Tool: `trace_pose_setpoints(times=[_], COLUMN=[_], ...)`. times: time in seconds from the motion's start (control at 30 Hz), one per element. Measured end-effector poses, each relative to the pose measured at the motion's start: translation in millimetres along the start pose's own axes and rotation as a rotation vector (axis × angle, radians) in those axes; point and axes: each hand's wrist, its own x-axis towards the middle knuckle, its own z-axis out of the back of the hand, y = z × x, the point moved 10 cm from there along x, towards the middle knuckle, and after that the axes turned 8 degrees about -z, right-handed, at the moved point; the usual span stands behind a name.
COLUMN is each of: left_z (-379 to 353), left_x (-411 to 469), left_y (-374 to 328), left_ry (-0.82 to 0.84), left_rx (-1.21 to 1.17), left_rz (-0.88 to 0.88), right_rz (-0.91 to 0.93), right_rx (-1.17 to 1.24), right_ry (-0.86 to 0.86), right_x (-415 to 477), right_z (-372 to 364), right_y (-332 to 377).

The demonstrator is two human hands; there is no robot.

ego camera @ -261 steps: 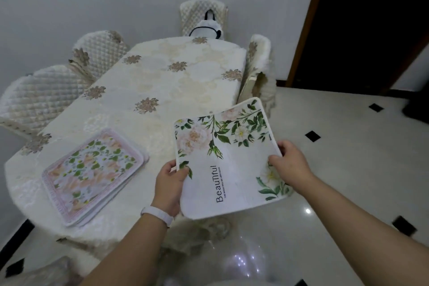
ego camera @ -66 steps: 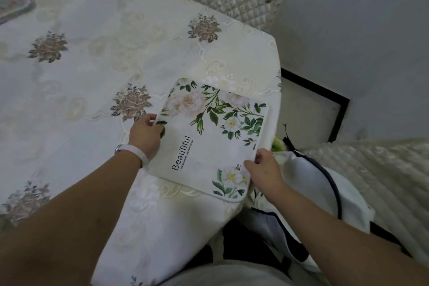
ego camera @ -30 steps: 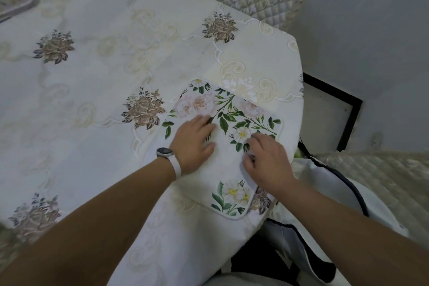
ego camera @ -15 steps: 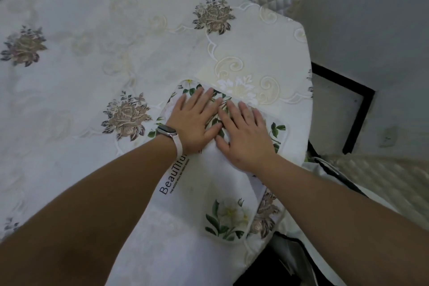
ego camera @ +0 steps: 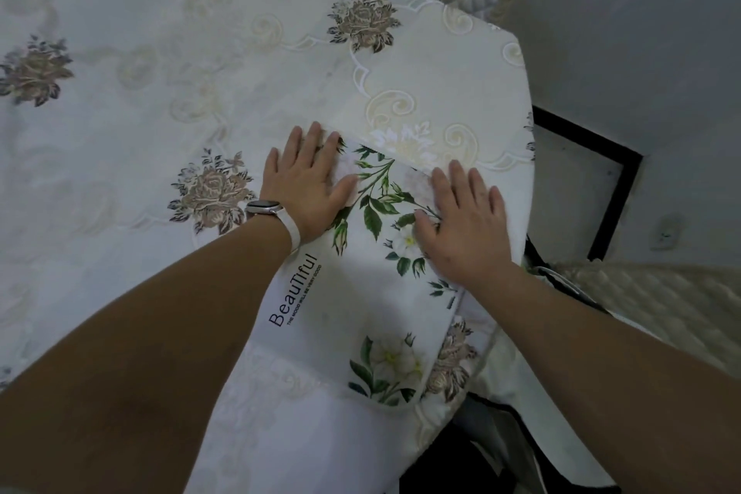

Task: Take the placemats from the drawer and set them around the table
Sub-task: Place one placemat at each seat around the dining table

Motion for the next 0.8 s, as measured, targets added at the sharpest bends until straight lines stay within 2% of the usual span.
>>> trace_pose_setpoints(times=[0.37, 0.6, 0.8], left_z=[-19, -39, -50], left_x=[-85, -142, -180], left_y=[-12, -52, -63], left_ry=[0.028, 0.095, 0.064], left_rx=[0.046, 0.035, 0.058], left_rz=[-0.062, -0.155, -0.222], right_rz=[-0.058, 0.055, 0.196], right_rx=[0.013, -0.076, -0.083], right_ry=[-0.004, -0.003, 0.052], right_x=[-61, -110, -150], right_z=[-13, -33, -49], right_y=[-3, 43, 81])
